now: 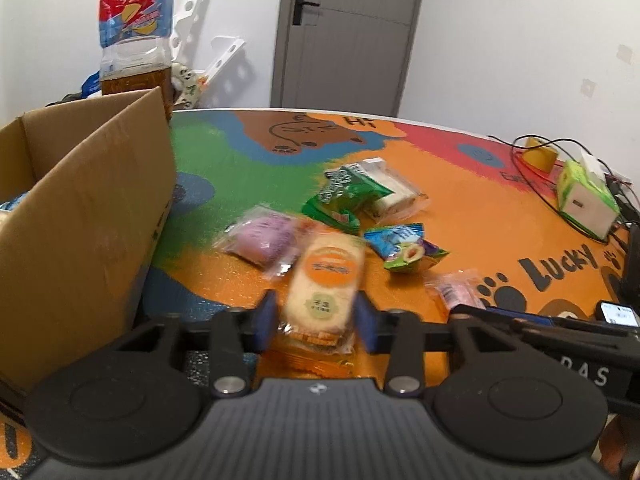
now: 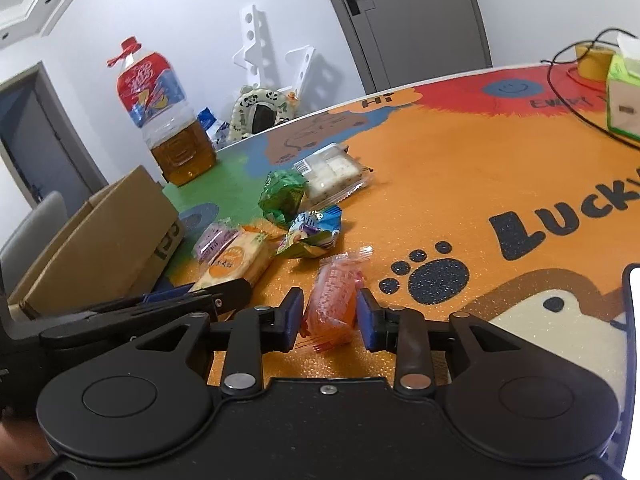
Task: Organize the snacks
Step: 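Grasp the round pastry cake with the left gripper while the right gripper grasps the pink-wrapped bar, then carry both snacks over the cardboard box and open both grippers, then move both grippers back toward the remaining snacks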
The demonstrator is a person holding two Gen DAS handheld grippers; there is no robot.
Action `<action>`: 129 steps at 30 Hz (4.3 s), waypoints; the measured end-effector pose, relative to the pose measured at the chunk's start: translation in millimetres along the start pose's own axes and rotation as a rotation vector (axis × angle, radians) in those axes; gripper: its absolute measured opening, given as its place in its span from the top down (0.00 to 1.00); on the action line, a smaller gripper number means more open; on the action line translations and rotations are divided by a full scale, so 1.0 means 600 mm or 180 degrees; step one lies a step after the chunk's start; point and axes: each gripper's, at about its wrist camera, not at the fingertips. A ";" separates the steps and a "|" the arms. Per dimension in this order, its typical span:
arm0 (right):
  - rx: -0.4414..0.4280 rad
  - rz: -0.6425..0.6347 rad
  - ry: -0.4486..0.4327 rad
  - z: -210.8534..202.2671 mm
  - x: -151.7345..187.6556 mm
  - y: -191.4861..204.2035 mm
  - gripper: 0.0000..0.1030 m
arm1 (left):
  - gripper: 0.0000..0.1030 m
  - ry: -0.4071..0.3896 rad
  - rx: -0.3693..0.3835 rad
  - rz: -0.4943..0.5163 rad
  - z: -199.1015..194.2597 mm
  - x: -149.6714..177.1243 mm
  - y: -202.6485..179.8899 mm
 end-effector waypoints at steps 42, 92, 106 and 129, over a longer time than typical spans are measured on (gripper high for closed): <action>-0.0564 -0.0106 -0.0597 -0.064 -0.084 0.123 0.78 | 0.67 -0.0752 -0.0125 -0.0286 -0.181 -0.124 0.097; -0.1047 -0.0345 -0.0414 0.053 -0.100 0.317 0.78 | 0.55 -0.0756 -0.0637 -0.0899 -0.192 -0.122 0.302; -0.1013 -0.0117 -0.0358 0.064 -0.094 0.292 0.59 | 0.45 -0.0713 -0.0649 -0.0900 -0.184 -0.120 0.301; -0.0680 0.0077 -0.0406 -0.024 -0.089 0.152 0.19 | 0.08 -0.0653 -0.0505 -0.0652 -0.182 -0.117 0.189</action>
Point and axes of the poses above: each gripper's, at about its wrist camera, not at the fingertips, and z roughly the way its jaws point, y to its left, x to its underside, and after that the axes turned 15 degrees about -y, right-handed
